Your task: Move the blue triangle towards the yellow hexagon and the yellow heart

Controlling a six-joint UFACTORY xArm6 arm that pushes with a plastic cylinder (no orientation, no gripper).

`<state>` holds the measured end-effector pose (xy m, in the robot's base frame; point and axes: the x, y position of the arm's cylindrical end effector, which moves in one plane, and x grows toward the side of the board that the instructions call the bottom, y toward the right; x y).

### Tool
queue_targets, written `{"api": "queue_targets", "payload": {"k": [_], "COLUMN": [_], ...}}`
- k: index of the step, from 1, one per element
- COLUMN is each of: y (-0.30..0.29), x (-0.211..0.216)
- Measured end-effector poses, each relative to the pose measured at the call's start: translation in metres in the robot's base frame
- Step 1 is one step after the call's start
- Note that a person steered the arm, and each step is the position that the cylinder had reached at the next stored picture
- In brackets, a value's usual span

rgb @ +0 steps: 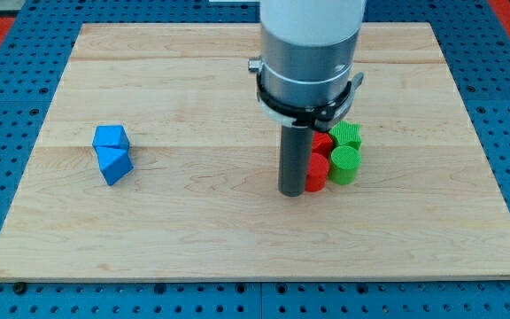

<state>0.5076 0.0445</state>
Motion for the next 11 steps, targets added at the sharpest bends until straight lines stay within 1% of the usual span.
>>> {"api": "queue_targets", "payload": {"k": [1,2,3,4,5,6,7,8,10,11], "y": [0.02,0.02,0.02,-0.025,-0.107,-0.184,-0.237,-0.246,-0.238,-0.224], "x": [-0.008,-0.004,0.029,0.063,0.065,0.057,0.025,-0.011,-0.03,-0.031]}}
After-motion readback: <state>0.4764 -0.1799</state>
